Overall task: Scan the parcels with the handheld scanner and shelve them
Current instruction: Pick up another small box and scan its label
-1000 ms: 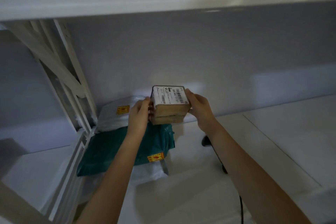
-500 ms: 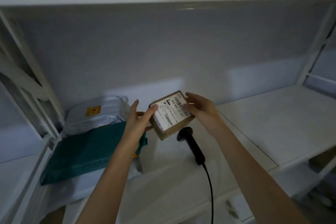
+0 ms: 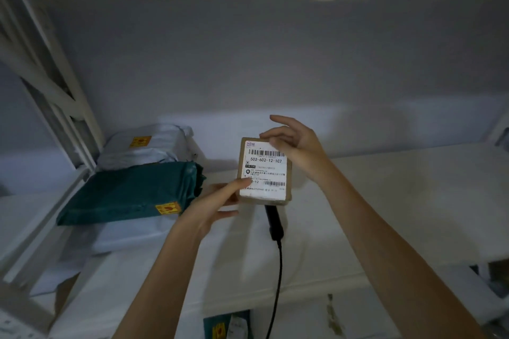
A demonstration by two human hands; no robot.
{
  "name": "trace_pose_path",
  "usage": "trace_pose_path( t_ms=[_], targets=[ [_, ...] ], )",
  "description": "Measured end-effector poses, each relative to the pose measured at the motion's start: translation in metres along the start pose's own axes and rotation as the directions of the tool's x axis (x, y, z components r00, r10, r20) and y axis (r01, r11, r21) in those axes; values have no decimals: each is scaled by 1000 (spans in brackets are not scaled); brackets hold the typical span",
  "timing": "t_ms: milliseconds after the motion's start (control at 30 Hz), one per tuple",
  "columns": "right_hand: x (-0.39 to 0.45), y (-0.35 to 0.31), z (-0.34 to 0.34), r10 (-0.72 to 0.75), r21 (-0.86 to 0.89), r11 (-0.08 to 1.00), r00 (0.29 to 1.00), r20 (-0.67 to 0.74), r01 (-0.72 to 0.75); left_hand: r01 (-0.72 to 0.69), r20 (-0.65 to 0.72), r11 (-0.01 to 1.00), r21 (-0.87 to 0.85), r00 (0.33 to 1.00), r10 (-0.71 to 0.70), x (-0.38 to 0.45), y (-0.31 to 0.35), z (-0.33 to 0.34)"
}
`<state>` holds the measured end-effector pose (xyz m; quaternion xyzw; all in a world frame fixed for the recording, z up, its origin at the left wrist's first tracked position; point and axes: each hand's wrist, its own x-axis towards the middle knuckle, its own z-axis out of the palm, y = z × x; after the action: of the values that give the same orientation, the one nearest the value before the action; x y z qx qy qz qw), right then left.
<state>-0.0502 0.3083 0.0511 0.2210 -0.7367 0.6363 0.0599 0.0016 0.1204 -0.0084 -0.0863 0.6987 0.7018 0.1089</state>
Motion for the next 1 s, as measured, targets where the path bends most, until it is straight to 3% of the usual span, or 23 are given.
trace_pose_path(
  t_ms=[67,167,200,267,333,600,700,800,867,1000],
  targets=[
    [1,14,3,21,118,993,987,-157,-2,1,-59,998,-57,998,-4,-2,-5,5],
    [4,59,7,225,227,965,858,-462,-131,3,-137,993,-119,990,-19,-4,-11,7],
    [3,79,8,303,186,952,830,-468,-243,0,-159,991,-135,987,-21,-5,-12,7],
    [-6,112,14,494,-36,846,809,-319,-532,-10,-188,986,-169,982,-23,-4,-13,5],
    [-18,137,24,633,-226,716,751,-188,-660,-21,-204,979,-204,979,-22,-4,-11,3],
    [-23,153,44,745,-111,653,661,-83,-749,-38,-177,985,-169,984,8,4,-4,-4],
    [-23,158,42,830,91,553,557,25,-828,-42,-172,986,-164,985,13,8,-4,-5],
    [-28,154,42,857,333,465,512,63,-820,-40,-166,987,-154,986,14,12,-2,-7],
    [-30,145,40,847,424,480,532,5,-768,-45,-165,988,-150,986,20,15,-1,-9],
    [-40,93,25,746,498,631,641,-178,-596,-55,-168,986,-155,985,28,24,-3,-12]
  ],
)
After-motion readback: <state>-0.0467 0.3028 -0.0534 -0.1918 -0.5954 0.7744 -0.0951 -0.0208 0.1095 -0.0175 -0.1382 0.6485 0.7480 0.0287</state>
